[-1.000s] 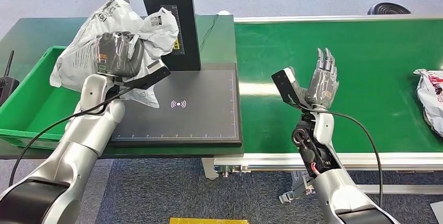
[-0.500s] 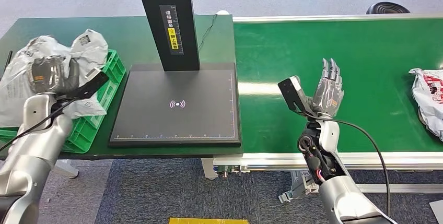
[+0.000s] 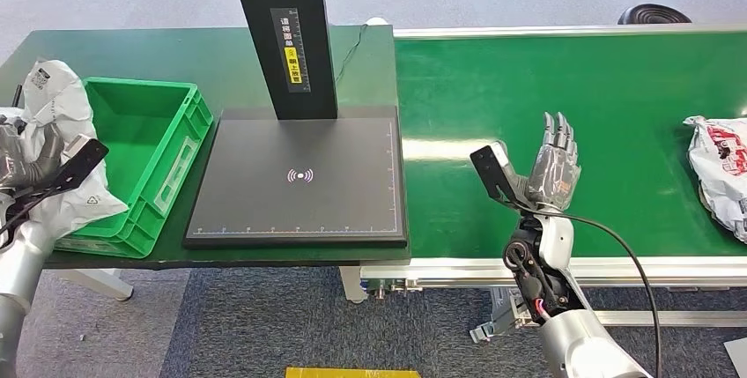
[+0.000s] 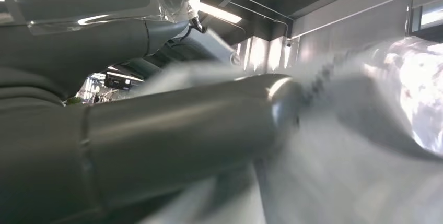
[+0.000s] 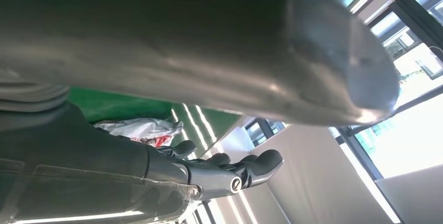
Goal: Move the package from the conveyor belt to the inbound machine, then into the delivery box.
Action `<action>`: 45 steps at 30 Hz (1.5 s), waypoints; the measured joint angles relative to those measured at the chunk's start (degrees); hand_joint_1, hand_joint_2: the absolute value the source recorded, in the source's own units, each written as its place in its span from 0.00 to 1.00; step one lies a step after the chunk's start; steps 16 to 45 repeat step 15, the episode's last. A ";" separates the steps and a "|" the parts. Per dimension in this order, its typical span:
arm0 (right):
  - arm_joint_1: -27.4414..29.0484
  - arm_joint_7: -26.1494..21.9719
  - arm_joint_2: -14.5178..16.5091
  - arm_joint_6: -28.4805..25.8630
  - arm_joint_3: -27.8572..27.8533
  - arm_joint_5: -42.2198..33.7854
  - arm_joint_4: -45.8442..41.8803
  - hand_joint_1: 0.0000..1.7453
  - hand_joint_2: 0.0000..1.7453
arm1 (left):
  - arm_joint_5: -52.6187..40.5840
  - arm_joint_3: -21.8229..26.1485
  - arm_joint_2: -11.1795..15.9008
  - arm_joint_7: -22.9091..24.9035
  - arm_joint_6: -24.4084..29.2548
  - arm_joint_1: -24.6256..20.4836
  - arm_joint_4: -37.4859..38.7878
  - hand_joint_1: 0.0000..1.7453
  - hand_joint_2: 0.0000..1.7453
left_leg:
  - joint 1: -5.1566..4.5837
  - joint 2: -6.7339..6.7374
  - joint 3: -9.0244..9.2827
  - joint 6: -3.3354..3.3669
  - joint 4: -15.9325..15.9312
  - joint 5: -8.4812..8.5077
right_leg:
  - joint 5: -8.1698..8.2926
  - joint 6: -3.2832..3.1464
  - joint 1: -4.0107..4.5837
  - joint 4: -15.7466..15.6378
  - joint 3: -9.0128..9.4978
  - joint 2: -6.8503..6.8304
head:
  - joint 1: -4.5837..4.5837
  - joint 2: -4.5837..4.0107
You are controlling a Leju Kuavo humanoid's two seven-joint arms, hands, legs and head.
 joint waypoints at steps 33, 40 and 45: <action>-0.07 -1.27 1.03 0.02 0.02 0.15 0.04 0.00 0.00 | -1.23 3.22 -2.08 -4.41 0.02 5.63 -4.04 0.00 0.00 | 0.00 0.01 0.00 0.00 0.00 0.00 | 0.00 0.00 0.01 -0.01 -0.03 0.00 | 0.01 0.00; -0.07 -1.27 1.03 0.02 0.02 0.15 0.04 0.00 0.00 | -1.23 3.22 -2.08 -4.41 0.02 5.63 -4.04 0.00 0.00 | 0.00 0.01 0.00 0.00 0.00 0.00 | 0.00 0.00 0.01 -0.01 -0.03 0.00 | 0.01 0.00; -0.07 -1.27 1.03 0.02 0.02 0.15 0.04 0.00 0.00 | -1.23 3.22 -2.08 -4.41 0.02 5.63 -4.04 0.00 0.00 | 0.00 0.01 0.00 0.00 0.00 0.00 | 0.00 0.00 0.01 -0.01 -0.03 0.00 | 0.01 0.00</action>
